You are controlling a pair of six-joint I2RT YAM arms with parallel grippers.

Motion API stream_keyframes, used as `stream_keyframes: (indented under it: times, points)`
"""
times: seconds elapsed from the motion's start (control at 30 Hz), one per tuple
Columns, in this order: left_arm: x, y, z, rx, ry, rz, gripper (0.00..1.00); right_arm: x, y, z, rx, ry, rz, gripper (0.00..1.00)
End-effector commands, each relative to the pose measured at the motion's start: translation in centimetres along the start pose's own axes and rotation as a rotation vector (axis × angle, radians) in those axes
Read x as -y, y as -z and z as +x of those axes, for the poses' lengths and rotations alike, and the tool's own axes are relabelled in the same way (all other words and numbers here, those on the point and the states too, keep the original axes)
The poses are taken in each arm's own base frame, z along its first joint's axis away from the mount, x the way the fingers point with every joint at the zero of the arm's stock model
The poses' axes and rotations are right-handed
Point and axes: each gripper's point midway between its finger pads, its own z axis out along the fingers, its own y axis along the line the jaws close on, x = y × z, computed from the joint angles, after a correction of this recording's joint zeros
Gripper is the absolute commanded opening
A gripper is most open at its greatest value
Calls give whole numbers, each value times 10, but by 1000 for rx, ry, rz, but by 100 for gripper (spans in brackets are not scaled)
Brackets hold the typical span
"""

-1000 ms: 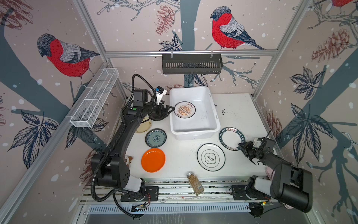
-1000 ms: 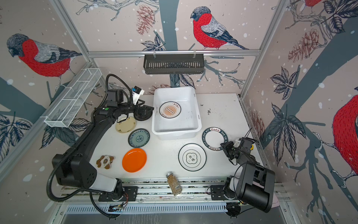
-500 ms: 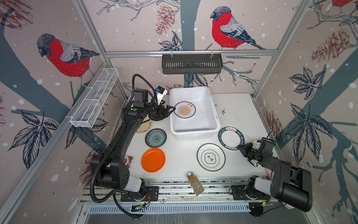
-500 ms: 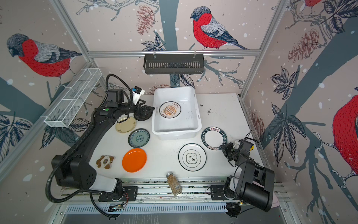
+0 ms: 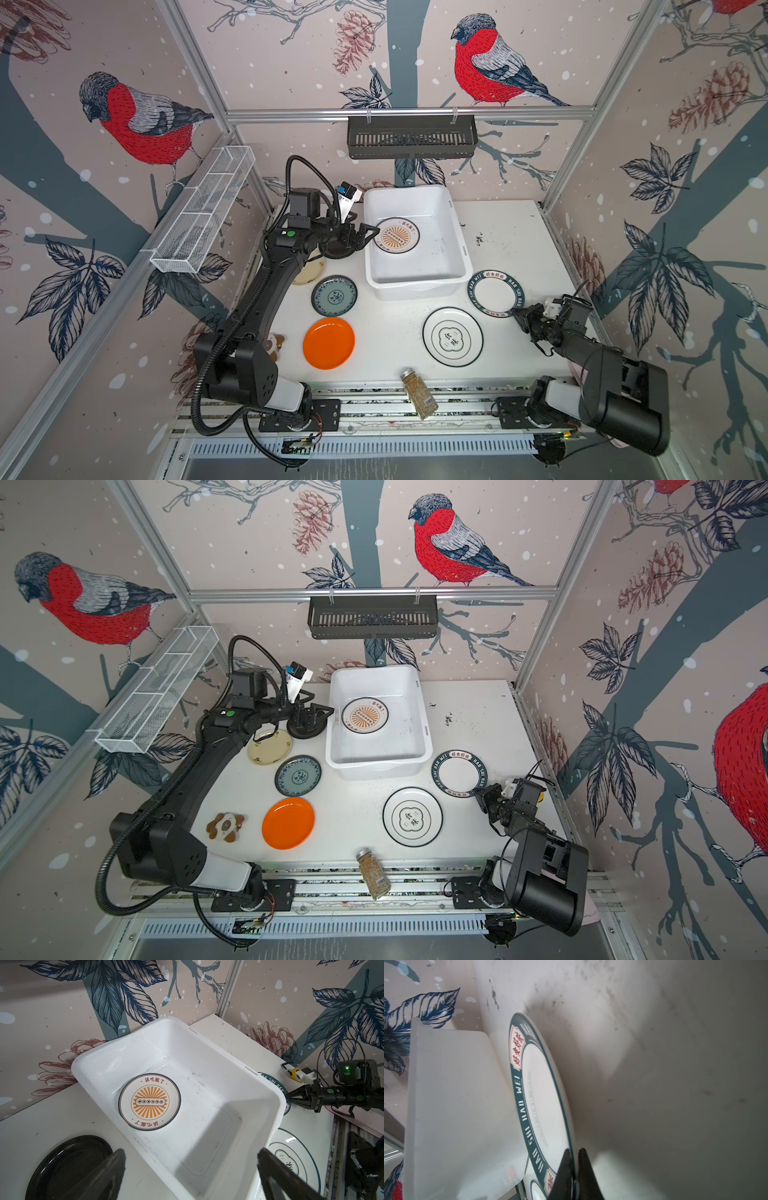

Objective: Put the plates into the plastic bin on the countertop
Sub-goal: 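Lift the green-rimmed plate with right gripper and carry it over the bin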

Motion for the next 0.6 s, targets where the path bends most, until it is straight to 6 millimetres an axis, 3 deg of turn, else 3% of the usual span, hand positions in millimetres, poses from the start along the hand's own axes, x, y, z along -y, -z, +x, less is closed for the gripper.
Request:
stream_keyframes:
  times: [0.0,0.57]
  points:
    - [2,0,-7,10,-23,3,98,-18,4,-9,26,15,-52,4]
    - [5,0,-15,18,-19,-6,98,-89,27,-53,123,104,-148,2]
